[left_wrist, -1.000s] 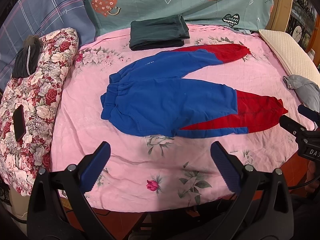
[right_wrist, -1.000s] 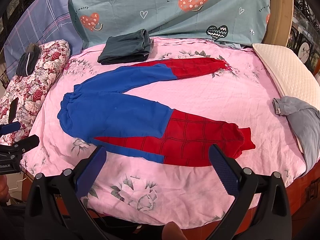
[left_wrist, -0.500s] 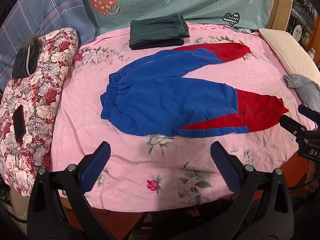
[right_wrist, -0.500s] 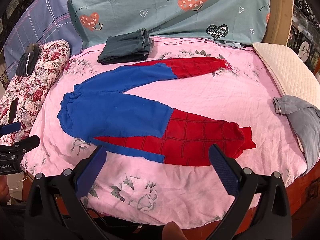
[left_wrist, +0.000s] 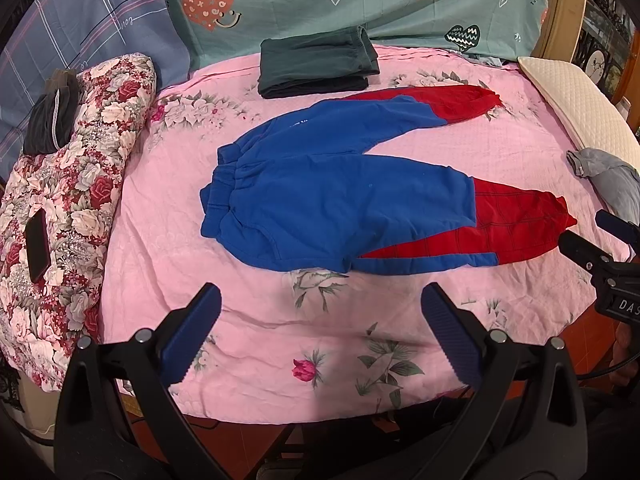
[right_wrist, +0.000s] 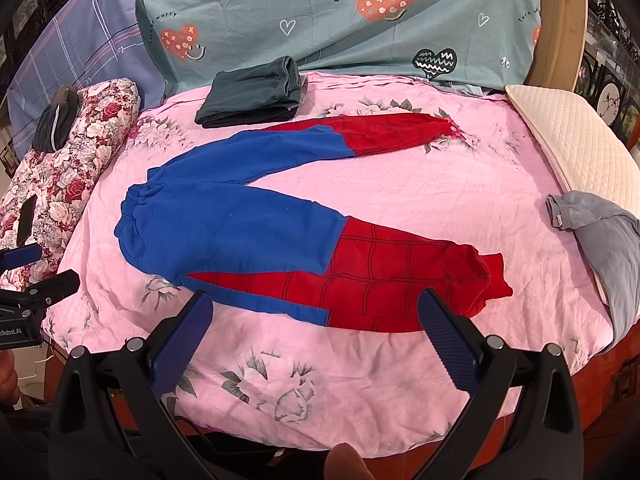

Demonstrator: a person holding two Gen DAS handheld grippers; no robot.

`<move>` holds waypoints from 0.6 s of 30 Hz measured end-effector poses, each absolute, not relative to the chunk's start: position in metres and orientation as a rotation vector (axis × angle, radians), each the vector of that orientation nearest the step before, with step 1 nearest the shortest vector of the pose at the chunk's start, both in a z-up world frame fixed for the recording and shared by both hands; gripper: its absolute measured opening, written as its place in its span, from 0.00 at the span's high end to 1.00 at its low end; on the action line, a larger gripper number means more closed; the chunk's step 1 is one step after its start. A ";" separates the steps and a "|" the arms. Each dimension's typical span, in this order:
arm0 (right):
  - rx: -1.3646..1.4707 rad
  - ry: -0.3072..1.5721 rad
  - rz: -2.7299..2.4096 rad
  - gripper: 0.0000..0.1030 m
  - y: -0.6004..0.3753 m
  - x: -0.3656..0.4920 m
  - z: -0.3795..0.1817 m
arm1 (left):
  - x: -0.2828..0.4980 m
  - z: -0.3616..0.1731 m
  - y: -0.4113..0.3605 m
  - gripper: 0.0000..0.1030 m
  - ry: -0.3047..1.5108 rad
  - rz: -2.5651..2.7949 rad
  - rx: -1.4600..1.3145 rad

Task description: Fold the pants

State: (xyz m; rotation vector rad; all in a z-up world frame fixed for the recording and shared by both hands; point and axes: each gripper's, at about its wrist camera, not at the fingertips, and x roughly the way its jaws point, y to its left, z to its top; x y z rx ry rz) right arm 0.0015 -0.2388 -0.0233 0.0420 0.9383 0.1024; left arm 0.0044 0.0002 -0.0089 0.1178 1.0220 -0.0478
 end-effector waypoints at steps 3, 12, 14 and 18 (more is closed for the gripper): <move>0.041 0.938 0.103 0.01 -0.239 0.002 -0.023 | 0.005 -0.010 0.000 0.02 1.026 -0.048 0.117; 0.041 0.943 0.102 0.01 -0.238 0.002 -0.024 | 0.008 -0.012 0.000 0.02 1.034 -0.049 0.110; 0.042 0.943 0.104 0.01 -0.238 0.002 -0.025 | 0.008 -0.013 0.000 0.02 1.037 -0.049 0.108; 0.039 0.946 0.105 0.01 -0.237 0.004 -0.027 | 0.010 -0.014 0.000 0.02 1.045 -0.051 0.104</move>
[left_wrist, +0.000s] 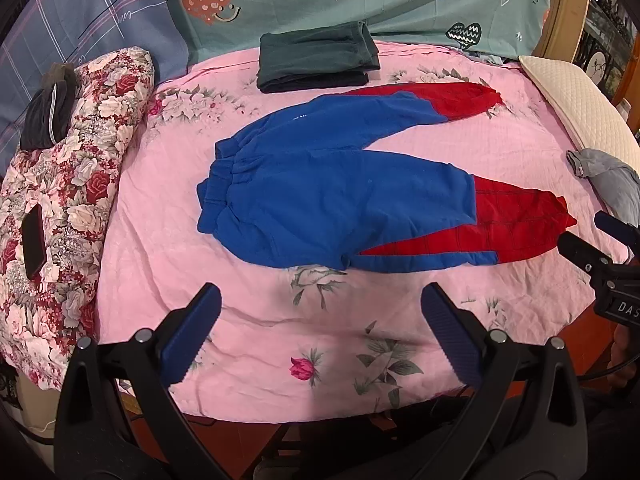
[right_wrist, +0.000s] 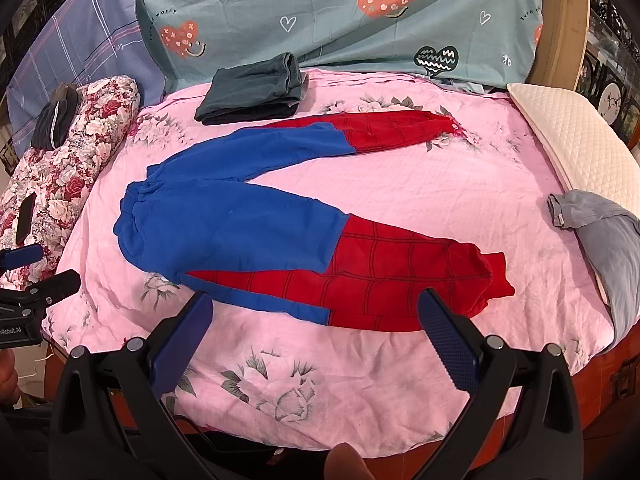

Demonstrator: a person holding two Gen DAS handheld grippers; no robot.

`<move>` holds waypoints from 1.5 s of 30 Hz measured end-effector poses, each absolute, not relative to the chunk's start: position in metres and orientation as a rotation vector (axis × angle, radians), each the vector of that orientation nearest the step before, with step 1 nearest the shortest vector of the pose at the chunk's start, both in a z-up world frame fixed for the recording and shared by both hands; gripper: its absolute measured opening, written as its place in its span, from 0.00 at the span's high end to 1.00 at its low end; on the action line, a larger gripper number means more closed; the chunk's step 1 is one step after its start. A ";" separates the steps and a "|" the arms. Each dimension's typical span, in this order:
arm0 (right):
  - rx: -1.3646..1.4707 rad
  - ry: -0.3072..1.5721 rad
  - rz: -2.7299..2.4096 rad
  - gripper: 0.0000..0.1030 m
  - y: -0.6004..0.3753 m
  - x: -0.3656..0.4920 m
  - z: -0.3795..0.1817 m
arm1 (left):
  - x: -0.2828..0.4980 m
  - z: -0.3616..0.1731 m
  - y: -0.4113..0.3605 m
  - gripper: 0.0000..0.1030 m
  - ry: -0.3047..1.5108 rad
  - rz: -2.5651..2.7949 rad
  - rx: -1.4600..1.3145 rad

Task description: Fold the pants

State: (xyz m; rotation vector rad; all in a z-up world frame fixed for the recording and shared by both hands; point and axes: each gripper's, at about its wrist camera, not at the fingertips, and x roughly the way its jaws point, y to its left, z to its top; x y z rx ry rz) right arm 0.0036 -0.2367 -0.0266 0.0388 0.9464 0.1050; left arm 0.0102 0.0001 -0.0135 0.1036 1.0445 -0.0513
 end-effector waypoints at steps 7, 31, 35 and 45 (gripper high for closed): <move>0.039 0.955 0.109 0.01 -0.237 0.006 -0.028 | 0.012 -0.015 0.003 0.02 1.056 -0.050 0.091; 0.012 0.994 0.178 0.01 -0.224 0.025 -0.046 | 0.048 -0.049 0.056 0.02 1.094 0.050 0.069; -0.025 1.009 0.320 0.01 -0.201 0.031 -0.064 | 0.076 -0.081 0.123 0.02 1.150 0.158 -0.017; -0.187 0.993 0.622 0.15 -0.092 0.068 -0.106 | 0.140 -0.144 0.187 0.17 1.215 0.067 -0.161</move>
